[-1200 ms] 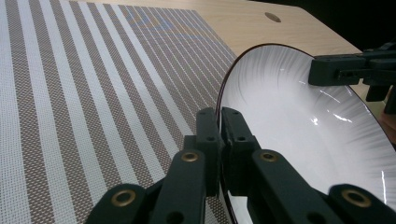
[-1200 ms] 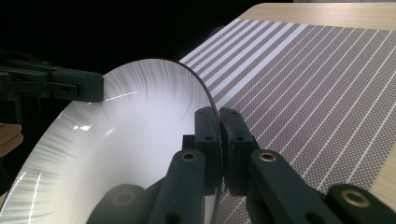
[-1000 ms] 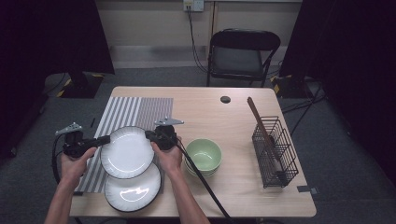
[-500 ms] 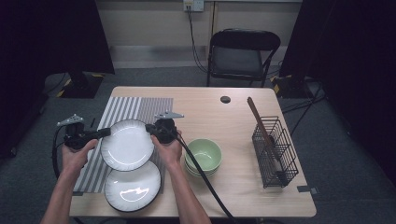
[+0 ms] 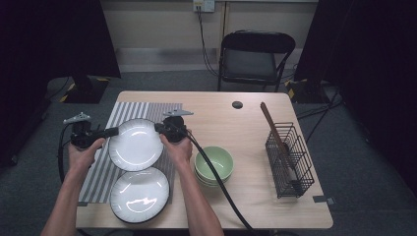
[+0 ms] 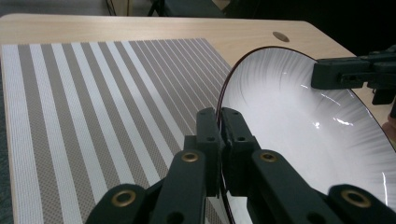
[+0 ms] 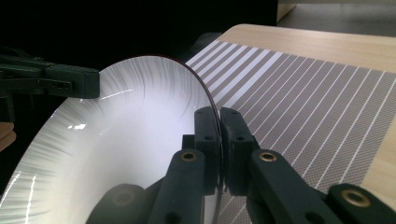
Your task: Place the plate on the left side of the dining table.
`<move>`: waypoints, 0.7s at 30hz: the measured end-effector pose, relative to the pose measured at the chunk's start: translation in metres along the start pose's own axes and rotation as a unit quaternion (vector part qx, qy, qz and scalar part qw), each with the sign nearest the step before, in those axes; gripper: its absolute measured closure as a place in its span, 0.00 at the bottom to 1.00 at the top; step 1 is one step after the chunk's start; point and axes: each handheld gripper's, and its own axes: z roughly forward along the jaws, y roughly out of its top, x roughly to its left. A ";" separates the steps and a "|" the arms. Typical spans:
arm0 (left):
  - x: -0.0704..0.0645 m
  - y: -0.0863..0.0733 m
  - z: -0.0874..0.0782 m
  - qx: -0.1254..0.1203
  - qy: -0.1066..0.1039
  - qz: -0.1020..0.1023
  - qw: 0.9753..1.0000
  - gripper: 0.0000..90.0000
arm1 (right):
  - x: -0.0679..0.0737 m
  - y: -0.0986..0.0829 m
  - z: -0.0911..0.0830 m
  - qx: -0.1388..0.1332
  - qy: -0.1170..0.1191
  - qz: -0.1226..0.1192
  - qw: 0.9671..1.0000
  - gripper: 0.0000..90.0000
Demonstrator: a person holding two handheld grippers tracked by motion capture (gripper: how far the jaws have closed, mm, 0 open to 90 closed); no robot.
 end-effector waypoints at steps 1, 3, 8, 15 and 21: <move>0.001 0.003 0.003 0.005 -0.004 -0.001 1.000 0.97 | -0.001 0.002 0.001 0.000 -0.002 0.002 1.000 0.97; 0.003 0.006 0.006 0.006 -0.003 0.002 1.000 0.97 | -0.005 0.004 0.002 0.000 -0.006 0.000 1.000 0.97; 0.010 0.006 0.021 0.011 0.003 -0.001 1.000 0.96 | -0.013 0.004 0.010 0.004 -0.016 0.013 1.000 0.97; 0.020 0.002 0.041 0.026 -0.002 -0.017 1.000 0.96 | -0.026 -0.001 0.022 0.024 -0.026 0.021 0.999 0.96; 0.024 -0.004 0.056 0.040 0.008 -0.022 0.999 0.95 | -0.034 -0.008 0.030 0.032 -0.040 0.032 0.998 0.96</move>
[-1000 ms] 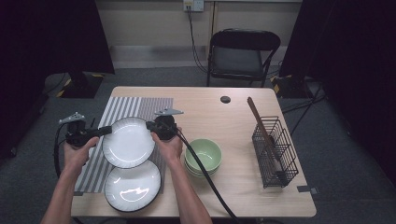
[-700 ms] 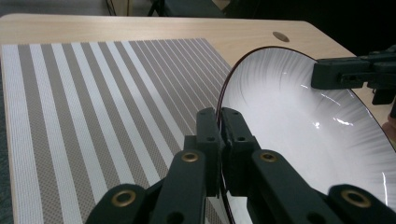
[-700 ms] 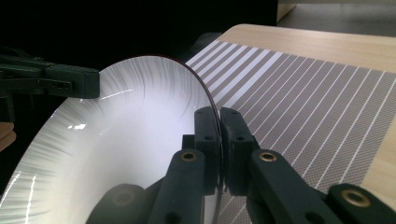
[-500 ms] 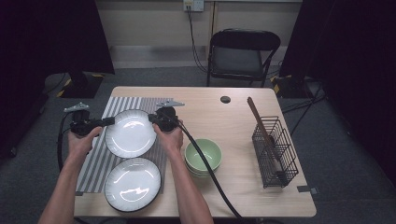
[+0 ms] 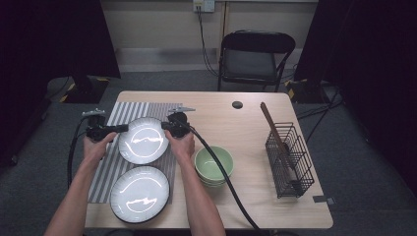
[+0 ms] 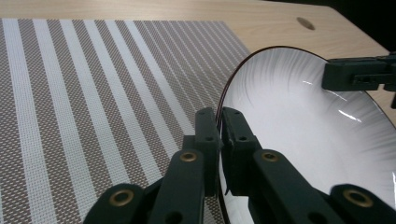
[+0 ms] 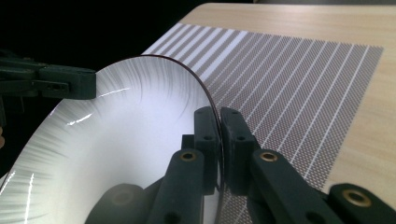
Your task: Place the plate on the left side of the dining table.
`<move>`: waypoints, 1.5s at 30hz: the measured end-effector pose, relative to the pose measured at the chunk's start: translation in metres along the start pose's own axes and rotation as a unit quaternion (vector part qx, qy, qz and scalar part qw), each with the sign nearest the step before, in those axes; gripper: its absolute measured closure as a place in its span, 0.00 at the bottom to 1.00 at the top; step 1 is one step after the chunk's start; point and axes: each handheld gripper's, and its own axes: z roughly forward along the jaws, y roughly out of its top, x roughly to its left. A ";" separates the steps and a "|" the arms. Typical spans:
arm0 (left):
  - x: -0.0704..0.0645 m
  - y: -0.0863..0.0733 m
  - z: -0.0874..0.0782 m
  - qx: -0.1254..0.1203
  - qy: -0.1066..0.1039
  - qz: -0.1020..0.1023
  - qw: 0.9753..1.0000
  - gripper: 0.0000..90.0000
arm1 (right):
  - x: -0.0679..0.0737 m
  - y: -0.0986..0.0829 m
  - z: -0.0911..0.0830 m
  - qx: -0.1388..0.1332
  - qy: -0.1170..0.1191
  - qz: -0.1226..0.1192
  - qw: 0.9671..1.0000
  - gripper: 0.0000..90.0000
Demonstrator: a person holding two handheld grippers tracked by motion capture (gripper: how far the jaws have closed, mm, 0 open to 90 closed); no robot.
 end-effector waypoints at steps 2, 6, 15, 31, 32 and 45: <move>0.001 -0.002 0.003 0.005 -0.001 -0.001 1.000 0.95 | -0.001 -0.003 0.002 0.004 -0.002 0.000 1.000 0.96; 0.004 -0.005 0.005 0.003 -0.006 -0.008 1.000 0.96 | -0.006 -0.009 0.005 0.003 0.005 0.012 1.000 0.96; 0.006 -0.012 0.016 0.019 -0.001 -0.012 1.000 0.95 | -0.010 -0.011 0.013 0.015 -0.007 0.006 1.000 0.95; 0.008 -0.011 0.013 0.022 0.017 -0.016 0.999 0.75 | -0.008 -0.010 0.008 0.008 -0.015 0.028 0.999 0.89; 0.007 -0.010 0.012 0.022 0.020 -0.013 0.999 0.75 | -0.008 -0.009 0.008 0.006 -0.017 0.026 1.000 0.89; 0.000 -0.009 -0.005 0.015 0.027 -0.009 0.999 0.60 | -0.002 -0.016 0.004 0.019 -0.011 0.005 1.000 0.87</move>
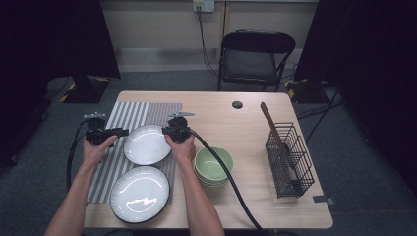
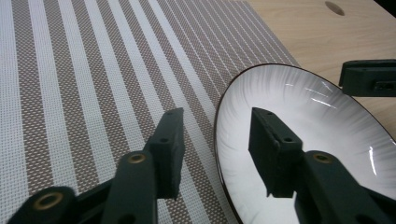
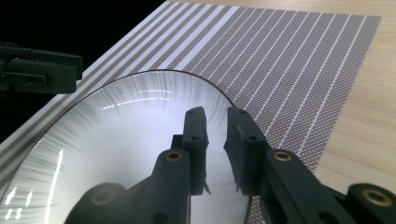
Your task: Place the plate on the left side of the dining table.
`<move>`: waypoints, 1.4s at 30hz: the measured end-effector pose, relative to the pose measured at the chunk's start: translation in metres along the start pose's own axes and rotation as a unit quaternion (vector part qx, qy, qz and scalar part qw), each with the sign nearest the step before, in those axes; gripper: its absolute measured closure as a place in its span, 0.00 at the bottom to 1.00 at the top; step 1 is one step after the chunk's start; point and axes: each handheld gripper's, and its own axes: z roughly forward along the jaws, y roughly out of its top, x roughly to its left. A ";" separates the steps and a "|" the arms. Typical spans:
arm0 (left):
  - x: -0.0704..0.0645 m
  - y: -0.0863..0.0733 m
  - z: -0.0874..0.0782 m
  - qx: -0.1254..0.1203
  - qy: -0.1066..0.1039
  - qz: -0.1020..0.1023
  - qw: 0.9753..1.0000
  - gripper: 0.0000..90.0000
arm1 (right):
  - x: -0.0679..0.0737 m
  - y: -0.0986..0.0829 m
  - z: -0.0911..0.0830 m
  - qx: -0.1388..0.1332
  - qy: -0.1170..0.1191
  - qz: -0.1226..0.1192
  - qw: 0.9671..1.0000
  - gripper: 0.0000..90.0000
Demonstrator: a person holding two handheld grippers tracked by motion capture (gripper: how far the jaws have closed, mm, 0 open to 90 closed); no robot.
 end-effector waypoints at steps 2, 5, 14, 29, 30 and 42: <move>-0.002 0.000 -0.002 -0.002 -0.003 0.000 1.000 0.58 | 0.002 0.000 -0.002 -0.003 0.003 -0.004 1.000 0.86; -0.005 0.001 -0.006 -0.003 -0.009 -0.014 1.000 0.58 | 0.005 0.001 -0.006 -0.008 0.009 -0.004 1.000 0.86; -0.023 0.001 -0.025 -0.021 -0.018 0.016 0.999 0.57 | 0.018 0.010 -0.024 -0.035 0.017 -0.022 0.999 0.81; -0.052 -0.008 -0.057 -0.053 -0.023 0.046 0.997 0.61 | 0.028 0.033 -0.069 -0.062 0.057 -0.025 0.996 0.80; -0.054 -0.010 -0.058 -0.055 -0.025 0.048 0.997 0.61 | 0.030 0.035 -0.073 -0.063 0.066 -0.024 0.996 0.80; -0.084 -0.027 -0.072 -0.053 -0.046 0.098 0.993 0.57 | 0.033 0.047 -0.114 -0.065 0.060 -0.050 0.995 0.81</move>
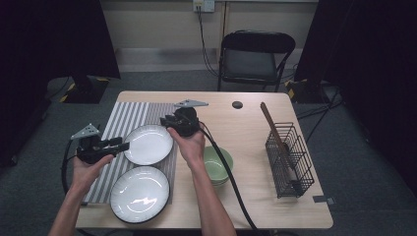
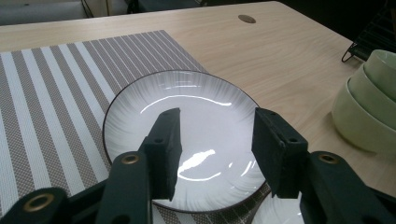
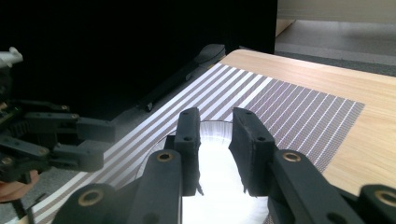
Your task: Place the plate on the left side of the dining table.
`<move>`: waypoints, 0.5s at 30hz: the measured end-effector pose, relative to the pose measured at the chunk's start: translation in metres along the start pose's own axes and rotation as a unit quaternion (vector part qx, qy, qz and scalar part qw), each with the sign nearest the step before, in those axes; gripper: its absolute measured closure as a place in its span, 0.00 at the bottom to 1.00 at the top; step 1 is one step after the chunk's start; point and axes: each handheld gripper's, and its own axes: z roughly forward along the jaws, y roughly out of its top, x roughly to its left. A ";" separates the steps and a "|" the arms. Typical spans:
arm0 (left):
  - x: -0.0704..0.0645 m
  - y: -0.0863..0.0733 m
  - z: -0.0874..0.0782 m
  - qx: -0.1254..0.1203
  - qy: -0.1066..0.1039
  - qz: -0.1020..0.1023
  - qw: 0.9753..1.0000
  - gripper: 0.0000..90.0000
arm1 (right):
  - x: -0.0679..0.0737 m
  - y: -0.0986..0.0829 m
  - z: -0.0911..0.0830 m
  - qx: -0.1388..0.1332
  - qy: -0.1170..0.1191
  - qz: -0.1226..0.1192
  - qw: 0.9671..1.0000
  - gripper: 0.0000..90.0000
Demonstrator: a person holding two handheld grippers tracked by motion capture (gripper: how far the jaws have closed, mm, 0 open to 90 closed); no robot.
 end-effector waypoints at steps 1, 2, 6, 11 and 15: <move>-0.003 -0.002 -0.002 -0.002 -0.003 0.003 1.000 0.57 | 0.000 0.000 -0.003 0.001 -0.002 -0.003 1.000 0.81; -0.005 -0.003 -0.003 -0.001 -0.002 0.003 1.000 0.57 | -0.001 0.000 -0.007 0.003 -0.007 -0.008 1.000 0.80; -0.009 -0.014 -0.007 -0.011 -0.005 0.012 1.000 0.56 | -0.013 -0.004 -0.024 0.016 -0.014 -0.002 1.000 0.76; -0.015 -0.029 -0.007 0.000 -0.015 0.004 1.000 0.55 | -0.030 -0.009 -0.051 0.017 -0.025 0.009 1.000 0.74; -0.028 -0.035 -0.002 0.017 -0.024 0.019 0.999 0.57 | -0.045 -0.016 -0.069 0.027 -0.034 0.017 0.999 0.72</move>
